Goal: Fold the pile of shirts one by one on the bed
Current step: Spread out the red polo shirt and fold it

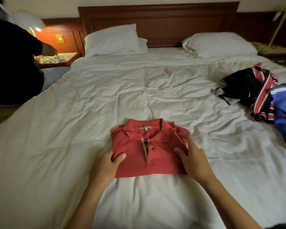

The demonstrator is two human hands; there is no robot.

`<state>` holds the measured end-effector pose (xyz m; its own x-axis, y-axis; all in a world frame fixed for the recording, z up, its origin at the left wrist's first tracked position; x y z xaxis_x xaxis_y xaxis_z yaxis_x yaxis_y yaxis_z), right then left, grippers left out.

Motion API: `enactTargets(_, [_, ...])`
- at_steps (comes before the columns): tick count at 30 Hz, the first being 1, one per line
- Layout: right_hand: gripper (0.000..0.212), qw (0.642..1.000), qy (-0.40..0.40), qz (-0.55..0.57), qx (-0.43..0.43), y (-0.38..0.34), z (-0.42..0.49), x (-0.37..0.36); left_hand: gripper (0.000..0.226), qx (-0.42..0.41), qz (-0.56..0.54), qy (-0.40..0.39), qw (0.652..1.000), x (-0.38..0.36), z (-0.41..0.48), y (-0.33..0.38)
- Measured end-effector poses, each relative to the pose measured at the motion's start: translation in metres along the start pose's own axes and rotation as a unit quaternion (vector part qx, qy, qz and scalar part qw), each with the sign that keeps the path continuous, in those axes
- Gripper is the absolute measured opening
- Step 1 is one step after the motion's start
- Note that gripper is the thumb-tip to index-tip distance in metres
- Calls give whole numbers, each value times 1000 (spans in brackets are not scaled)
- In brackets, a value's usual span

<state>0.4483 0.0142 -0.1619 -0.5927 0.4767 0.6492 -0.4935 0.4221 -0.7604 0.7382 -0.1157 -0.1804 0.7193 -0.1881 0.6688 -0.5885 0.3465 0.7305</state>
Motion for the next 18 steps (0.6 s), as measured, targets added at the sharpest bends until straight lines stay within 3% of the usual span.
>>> enactTargets(4, [22,996,6,86,-35,22,-4,10,27,13,-57,40,998,10,-8,-14])
enactTargets(9, [32,997,-40,-65,-6,24,-2,3,29,23,-33,-60,997,-3,-6,-24])
enactTargets(12, [43,990,-55,-128,19,12,14,5,43,42,-27,-35,998,7,13,-26])
enactTargets(15, [48,970,-80,-229,32,7,24,-15,65,6,35,5,999,11,42,-17])
enactTargets(18, [43,966,-2,-255,47,-7,41,-12,62,-38,137,-70,987,-13,73,-8])
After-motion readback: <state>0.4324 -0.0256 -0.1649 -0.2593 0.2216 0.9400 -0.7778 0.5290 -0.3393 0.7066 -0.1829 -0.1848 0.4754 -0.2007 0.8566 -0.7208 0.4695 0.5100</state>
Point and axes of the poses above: each hand's wrist, its own z-axis towards the middle knuckle, its own x-axis out of the back of the hand, y = z × x, the point moved 10 cm from there along z, towards the middle knuckle, and after that the axes turned 11 degrees about -x, right-handed, at the moved point
